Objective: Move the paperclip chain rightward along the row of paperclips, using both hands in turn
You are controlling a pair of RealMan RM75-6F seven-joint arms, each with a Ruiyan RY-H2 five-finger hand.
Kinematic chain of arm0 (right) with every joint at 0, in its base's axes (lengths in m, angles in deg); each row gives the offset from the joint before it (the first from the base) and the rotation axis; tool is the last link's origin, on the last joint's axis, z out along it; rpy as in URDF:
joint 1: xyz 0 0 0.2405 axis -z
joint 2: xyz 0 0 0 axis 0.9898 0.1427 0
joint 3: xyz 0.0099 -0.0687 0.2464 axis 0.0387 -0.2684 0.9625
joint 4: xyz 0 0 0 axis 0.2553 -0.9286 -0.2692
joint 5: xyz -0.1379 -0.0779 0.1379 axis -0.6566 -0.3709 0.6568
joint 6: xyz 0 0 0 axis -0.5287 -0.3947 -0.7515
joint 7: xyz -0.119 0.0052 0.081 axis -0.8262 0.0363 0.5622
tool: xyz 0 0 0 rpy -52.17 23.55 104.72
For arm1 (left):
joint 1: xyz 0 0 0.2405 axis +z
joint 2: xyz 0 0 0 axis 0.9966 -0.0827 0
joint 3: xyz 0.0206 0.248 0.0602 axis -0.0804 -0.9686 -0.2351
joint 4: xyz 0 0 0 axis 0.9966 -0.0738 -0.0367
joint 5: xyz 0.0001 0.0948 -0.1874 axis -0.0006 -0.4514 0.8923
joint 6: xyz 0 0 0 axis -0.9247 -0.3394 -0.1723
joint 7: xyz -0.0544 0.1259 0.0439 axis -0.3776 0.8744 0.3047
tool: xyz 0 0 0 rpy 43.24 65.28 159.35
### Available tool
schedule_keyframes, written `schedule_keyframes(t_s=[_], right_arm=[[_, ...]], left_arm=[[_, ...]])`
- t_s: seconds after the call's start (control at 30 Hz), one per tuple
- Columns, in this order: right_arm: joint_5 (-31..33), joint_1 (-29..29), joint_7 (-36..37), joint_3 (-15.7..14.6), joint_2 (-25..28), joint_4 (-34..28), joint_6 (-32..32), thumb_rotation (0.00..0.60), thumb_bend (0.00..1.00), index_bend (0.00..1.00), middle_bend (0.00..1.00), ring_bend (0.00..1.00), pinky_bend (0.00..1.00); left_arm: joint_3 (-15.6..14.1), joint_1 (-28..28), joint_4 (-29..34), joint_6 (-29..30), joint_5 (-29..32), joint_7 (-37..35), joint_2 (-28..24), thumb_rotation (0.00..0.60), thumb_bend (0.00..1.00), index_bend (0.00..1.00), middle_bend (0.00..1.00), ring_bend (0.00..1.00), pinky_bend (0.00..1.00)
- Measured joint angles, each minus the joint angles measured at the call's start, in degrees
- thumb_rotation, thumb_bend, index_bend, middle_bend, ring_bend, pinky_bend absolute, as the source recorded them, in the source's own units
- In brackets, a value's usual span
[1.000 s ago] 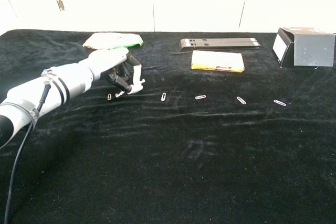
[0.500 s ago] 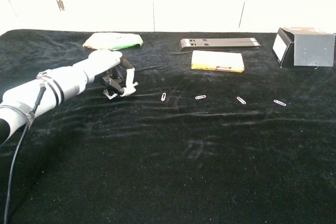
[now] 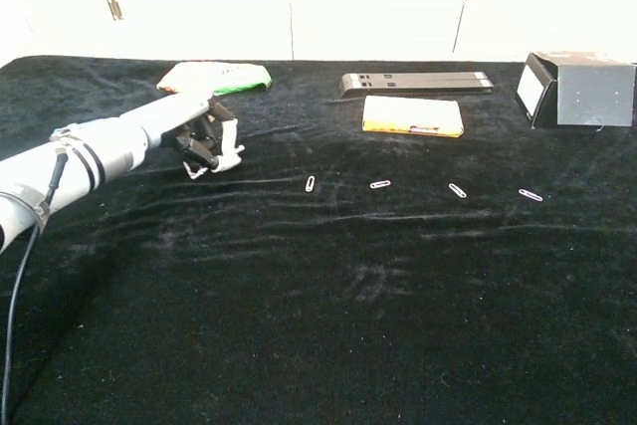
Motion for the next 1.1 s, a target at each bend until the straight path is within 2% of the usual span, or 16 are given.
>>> schedule_keyframes(t_s=[0.53,1.1], right_arm=[[-0.02,1.04,4.60,-1.46,0.50,2.30,-0.78,0.600,0.34,0.00,0.00,0.00,0.00],[3.51,2.72,8.80,-1.89,-0.21,5.58,-2.95,0.600,0.34,0.00,0.00,0.00,0.00]], left_arm=[[1.43,-4.69,2.73,-0.30,-0.68,3.02,2.89,0.600,0.45,0.78,1.00,1.00,1.00],[2.23,-12.77,-5.45,-5.20,-2.26,-2.43,7.35,0.600,0.45,0.78,1.00,1.00,1.00]])
